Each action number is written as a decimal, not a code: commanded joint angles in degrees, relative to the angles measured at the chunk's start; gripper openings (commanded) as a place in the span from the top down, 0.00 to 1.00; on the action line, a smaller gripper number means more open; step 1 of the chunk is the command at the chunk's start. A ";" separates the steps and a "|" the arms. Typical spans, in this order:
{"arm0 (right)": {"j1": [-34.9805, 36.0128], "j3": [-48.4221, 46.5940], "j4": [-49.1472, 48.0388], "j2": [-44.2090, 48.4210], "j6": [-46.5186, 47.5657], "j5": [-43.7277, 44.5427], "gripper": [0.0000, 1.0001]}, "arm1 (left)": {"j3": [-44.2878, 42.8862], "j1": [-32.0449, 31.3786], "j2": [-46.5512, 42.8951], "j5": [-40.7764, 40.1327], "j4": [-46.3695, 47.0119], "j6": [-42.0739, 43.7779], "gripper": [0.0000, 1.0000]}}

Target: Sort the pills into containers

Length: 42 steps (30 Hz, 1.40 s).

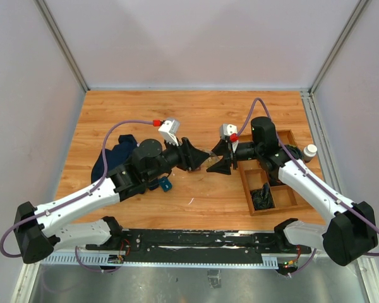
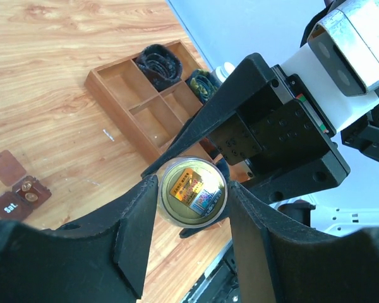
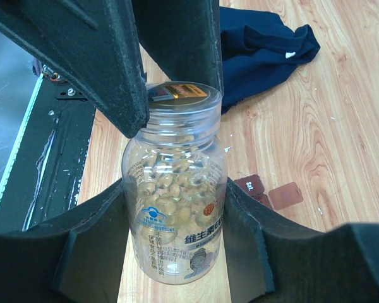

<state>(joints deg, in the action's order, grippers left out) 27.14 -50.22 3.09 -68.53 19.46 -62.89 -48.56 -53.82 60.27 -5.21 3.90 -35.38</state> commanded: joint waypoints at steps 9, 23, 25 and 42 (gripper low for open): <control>-0.42 -2.49 0.76 -0.04 1.00 0.95 0.98 | -3.59 -1.06 1.84 0.63 -2.30 4.59 0.64; -0.42 -2.77 0.84 -0.13 0.42 -0.51 0.99 | -6.93 -1.11 5.60 3.91 -8.94 9.90 0.76; -0.46 -2.34 -0.64 0.25 -0.84 -2.72 0.99 | -6.10 -1.05 5.22 5.36 -8.04 10.77 0.78; -0.86 -1.27 -4.14 1.83 -3.24 -11.94 0.99 | -3.14 8.23 3.87 31.23 -9.34 32.78 0.84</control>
<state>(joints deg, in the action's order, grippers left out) 27.00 -50.81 4.14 -69.12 16.86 -68.93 -52.47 -46.52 62.33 20.60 0.93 -11.42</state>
